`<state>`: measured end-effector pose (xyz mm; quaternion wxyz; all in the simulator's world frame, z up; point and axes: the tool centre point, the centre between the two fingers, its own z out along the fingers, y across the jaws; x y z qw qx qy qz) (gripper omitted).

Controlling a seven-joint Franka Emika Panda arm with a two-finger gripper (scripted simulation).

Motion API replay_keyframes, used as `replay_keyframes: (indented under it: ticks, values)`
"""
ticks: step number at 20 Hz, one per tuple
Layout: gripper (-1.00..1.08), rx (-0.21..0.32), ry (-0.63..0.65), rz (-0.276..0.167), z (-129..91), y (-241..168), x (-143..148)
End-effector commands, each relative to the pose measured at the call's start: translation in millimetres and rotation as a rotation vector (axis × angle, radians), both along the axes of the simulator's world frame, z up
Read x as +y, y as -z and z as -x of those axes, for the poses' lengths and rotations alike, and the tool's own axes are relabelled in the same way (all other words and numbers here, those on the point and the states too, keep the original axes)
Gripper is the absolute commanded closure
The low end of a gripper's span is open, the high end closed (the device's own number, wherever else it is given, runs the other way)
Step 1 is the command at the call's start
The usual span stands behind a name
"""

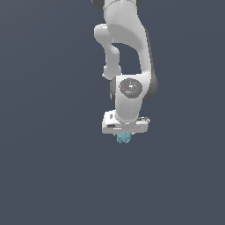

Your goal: Pick up the object and move it to a goal position.

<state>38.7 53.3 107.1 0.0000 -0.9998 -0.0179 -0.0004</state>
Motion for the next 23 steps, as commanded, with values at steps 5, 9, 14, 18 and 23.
replay_keyframes:
  ticks: [5,9,14,18,23]
  values:
    - [1.08,0.000,0.000,0.000,-33,-20,16]
    - [1.08,0.000,0.000,0.000,-48,-29,23]
    - [1.08,0.000,0.000,0.000,-61,-36,29]
    - [1.08,0.000,0.000,0.000,-67,-39,31]
    - [1.08,0.000,0.000,0.000,-69,-41,32]
